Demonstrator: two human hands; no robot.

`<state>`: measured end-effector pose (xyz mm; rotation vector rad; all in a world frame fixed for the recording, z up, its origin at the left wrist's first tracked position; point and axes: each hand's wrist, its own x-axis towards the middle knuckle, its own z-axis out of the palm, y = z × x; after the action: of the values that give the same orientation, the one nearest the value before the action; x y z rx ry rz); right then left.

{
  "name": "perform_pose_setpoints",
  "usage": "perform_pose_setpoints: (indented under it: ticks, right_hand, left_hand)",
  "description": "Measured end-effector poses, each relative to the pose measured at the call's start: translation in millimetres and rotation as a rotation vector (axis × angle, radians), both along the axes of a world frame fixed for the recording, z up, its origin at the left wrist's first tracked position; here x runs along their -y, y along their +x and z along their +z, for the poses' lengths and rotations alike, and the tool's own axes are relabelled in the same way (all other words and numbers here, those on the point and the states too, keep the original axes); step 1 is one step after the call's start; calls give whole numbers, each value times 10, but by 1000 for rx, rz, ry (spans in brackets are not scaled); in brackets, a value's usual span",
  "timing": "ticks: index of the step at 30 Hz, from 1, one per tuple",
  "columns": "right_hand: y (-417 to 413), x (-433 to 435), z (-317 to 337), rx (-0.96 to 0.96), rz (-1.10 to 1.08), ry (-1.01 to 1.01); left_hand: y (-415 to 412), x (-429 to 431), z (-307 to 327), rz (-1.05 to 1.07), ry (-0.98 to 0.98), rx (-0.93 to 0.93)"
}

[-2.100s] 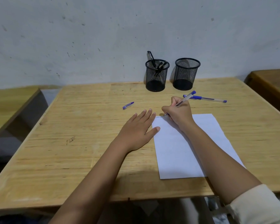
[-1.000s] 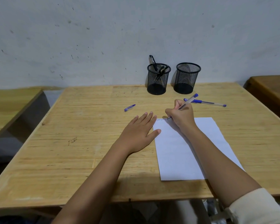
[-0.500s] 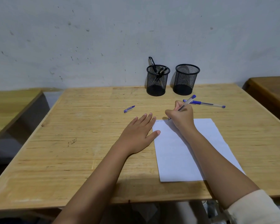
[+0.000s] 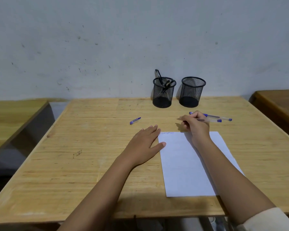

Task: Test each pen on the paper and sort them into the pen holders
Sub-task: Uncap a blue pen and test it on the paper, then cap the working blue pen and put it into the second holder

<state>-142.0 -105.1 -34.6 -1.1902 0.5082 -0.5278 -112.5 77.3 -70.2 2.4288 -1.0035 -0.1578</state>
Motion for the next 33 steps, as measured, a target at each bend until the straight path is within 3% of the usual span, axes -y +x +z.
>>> perform_pose_setpoints:
  ticks: [2,4,6,10,14,18,23,25,33]
  right_hand:
    - [-19,80,32,42,37,77]
    - [-35,173,61,82,67,88]
    - [-47,259,89,98,87,75]
    - [-73,329,129,101,104,82]
    - [-114,316,135,91,176,92]
    - [-166,275,173,90,213,109]
    - [-207,158,236,77,298,86]
    - [-218,124,274,76,319,73]
    - [-281,96,361,108,381,62]
  left_hand:
    - [36,-29,43,65,-199,-79]
    - [136,-62,101,155,-303,1]
    - [289,-94,139,256,-270,95]
    - [535,-98,89,375,-25,173]
    - [594,-51,38,391,-116,197]
    - [507,-17,148,367,-339,65]
    - [244,120,369,238,-645,-276]
    - [172,172,450,214,-701,-364]
    - [92,261,637,116,-745,-395]
